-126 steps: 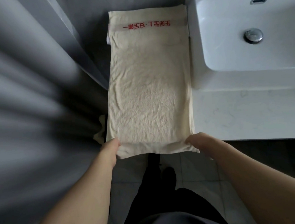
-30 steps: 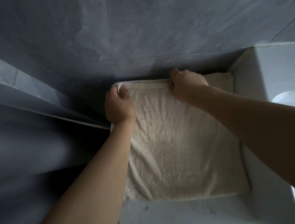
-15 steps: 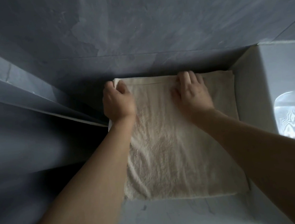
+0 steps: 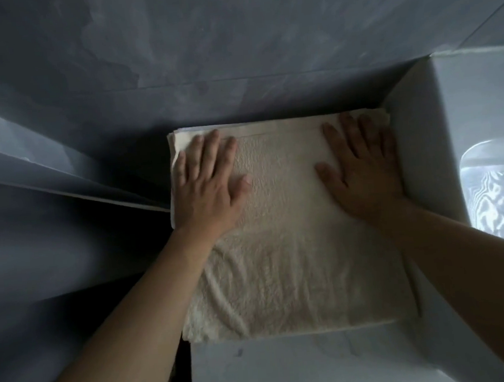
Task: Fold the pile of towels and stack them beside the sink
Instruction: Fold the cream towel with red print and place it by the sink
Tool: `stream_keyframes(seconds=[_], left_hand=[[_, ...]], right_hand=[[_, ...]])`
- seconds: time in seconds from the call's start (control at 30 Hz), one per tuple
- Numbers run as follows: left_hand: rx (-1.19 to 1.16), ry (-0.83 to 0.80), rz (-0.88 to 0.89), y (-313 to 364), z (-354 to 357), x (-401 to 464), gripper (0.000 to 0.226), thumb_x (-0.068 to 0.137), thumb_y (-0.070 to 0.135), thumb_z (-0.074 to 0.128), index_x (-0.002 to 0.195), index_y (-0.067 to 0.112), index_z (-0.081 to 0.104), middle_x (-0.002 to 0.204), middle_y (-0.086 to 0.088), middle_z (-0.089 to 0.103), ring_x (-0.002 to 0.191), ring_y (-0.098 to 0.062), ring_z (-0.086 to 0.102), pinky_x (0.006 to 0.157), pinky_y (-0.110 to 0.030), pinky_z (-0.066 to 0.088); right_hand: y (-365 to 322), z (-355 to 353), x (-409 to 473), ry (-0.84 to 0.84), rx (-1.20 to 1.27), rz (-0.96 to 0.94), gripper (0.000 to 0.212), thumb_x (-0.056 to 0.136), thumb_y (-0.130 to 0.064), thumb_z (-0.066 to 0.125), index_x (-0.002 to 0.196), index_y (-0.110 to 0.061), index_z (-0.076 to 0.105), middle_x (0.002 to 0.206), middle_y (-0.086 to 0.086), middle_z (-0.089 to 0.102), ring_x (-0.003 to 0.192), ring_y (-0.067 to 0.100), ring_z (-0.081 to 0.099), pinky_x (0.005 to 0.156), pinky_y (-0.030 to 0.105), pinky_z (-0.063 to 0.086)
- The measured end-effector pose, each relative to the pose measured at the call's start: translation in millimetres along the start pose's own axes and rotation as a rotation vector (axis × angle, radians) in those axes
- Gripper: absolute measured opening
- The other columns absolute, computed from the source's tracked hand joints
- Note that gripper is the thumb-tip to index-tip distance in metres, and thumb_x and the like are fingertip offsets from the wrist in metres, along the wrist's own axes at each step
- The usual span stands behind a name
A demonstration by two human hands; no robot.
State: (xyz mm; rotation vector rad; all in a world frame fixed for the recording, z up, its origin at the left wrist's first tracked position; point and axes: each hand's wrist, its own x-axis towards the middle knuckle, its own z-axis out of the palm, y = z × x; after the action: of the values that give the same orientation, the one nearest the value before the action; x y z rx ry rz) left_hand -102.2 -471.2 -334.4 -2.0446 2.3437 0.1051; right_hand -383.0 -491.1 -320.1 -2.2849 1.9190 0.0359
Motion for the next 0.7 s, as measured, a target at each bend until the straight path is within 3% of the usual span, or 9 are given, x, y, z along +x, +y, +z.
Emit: stream_keyframes(seconds=[0.37, 0.6, 0.7], left_hand=[[-0.004, 0.087, 0.004, 5.1, 3.7, 1.6, 0.071, 0.099, 0.063, 0.012, 0.159, 0.027, 0.011, 0.168, -0.002, 0.003, 0.154, -0.024, -0.002, 0.123, -0.051, 0.007], [0.007, -0.059, -0.023, 10.1, -14.3, -0.2, 0.070, 0.100, 0.059, 0.011, 0.159, 0.026, -0.002, 0.167, 0.000, -0.011, 0.152, -0.022, -0.015, 0.123, -0.049, -0.007], [-0.093, 0.107, 0.014, 27.0, -23.4, -33.2, 0.064, 0.102, 0.044, 0.027, 0.157, 0.012, 0.022, 0.165, -0.007, 0.016, 0.153, -0.028, 0.007, 0.123, -0.051, 0.000]], right_hand=[[2.8, 9.0, 5.6, 0.071, 0.012, -0.008, 0.068, 0.093, -0.062, 0.019, 0.154, -0.035, 0.009, 0.163, 0.001, 0.005, 0.150, 0.026, 0.002, 0.119, 0.051, 0.000], [-9.6, -7.0, -1.3, -0.009, -0.025, 0.009, 0.065, 0.099, -0.053, 0.020, 0.156, -0.024, 0.010, 0.163, 0.006, 0.000, 0.150, 0.028, -0.002, 0.119, 0.050, -0.004], [-27.4, -18.7, -42.9, 0.193, 0.080, -0.033, 0.061, 0.098, -0.038, 0.031, 0.151, -0.008, 0.030, 0.159, 0.015, 0.021, 0.147, 0.034, 0.018, 0.119, 0.051, 0.007]])
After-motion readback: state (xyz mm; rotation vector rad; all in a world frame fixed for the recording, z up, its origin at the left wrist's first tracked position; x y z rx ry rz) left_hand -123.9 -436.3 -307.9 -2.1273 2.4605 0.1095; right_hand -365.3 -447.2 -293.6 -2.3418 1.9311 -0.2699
